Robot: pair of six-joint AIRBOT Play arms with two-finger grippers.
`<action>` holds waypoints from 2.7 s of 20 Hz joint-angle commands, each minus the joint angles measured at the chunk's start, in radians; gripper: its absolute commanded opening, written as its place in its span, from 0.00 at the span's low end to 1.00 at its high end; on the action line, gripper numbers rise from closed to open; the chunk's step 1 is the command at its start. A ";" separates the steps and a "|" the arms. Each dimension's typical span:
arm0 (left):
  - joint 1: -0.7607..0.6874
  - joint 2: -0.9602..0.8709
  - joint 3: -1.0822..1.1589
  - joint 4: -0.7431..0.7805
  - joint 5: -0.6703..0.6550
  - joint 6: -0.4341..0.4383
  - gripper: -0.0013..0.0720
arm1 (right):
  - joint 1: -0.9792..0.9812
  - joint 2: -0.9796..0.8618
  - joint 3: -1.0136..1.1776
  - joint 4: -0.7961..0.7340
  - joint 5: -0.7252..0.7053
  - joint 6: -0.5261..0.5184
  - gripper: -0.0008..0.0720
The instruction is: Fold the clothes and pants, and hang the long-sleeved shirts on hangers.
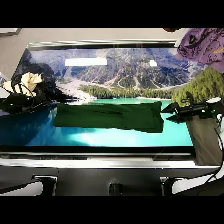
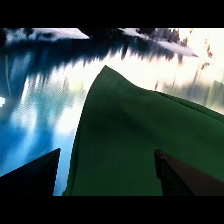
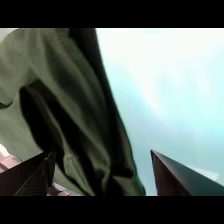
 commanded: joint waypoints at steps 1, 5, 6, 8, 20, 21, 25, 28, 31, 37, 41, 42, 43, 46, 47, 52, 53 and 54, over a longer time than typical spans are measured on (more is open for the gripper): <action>0.001 0.002 0.001 -0.006 -0.003 -0.004 0.94 | -0.002 -0.052 -0.011 0.071 -0.003 -0.024 0.93; 0.000 0.002 0.001 -0.052 0.002 -0.004 0.94 | 0.082 -0.053 -0.090 0.129 -0.042 -0.058 0.89; -0.002 0.001 0.001 -0.067 0.005 -0.004 0.94 | 0.116 -0.053 -0.096 0.126 -0.041 -0.062 0.70; -0.014 0.001 0.001 -0.105 0.009 -0.004 0.93 | 0.162 -0.036 -0.094 0.135 -0.049 -0.058 0.07; -0.497 -0.185 0.035 -0.369 0.175 -0.135 0.04 | 0.168 0.441 0.026 -0.219 0.012 0.334 0.05; -0.552 -0.229 0.065 -0.397 0.180 -0.135 0.04 | 0.168 0.455 0.055 -0.246 0.040 0.357 0.05; -0.739 -0.431 0.261 -0.494 0.209 -0.136 0.03 | 0.168 0.459 0.201 -0.343 0.148 0.425 0.05; -0.838 -0.592 0.449 -0.581 0.208 -0.155 0.04 | 0.168 0.459 0.323 -0.393 0.209 0.476 0.05; -0.912 -0.727 0.635 -0.631 0.208 -0.196 0.04 | 0.168 0.459 0.406 -0.425 0.258 0.514 0.05; -0.993 -0.889 0.866 -0.685 0.262 -0.289 0.03 | 0.168 0.459 0.455 -0.430 0.287 0.572 0.05; -1.024 -0.919 0.867 -0.764 0.285 -0.288 0.04 | 0.168 0.459 0.455 -0.425 0.281 0.610 0.05; -1.027 -0.919 0.867 -0.763 0.285 -0.285 0.03 | 0.168 0.459 0.455 -0.423 0.275 0.622 0.05; -1.025 -0.919 0.867 -0.764 0.282 -0.281 0.04 | 0.168 0.459 0.455 -0.416 0.267 0.625 0.05; -0.967 -0.905 0.867 -0.757 0.175 -0.261 0.03 | 0.168 0.459 0.455 -0.412 0.248 0.669 0.05; -0.935 -0.893 0.867 -0.737 0.121 -0.252 0.03 | 0.168 0.459 0.455 -0.401 0.240 0.692 0.05; -0.690 -0.704 0.867 -0.357 -0.172 -0.282 0.03 | 0.257 0.459 0.454 -0.337 0.183 0.798 0.05; -0.627 -0.652 0.867 -0.282 -0.232 -0.282 0.03 | 0.307 0.459 0.454 -0.345 0.161 0.839 0.05; -0.568 -0.605 0.867 -0.223 -0.280 -0.281 0.03 | 0.360 0.459 0.454 -0.346 0.134 0.871 0.05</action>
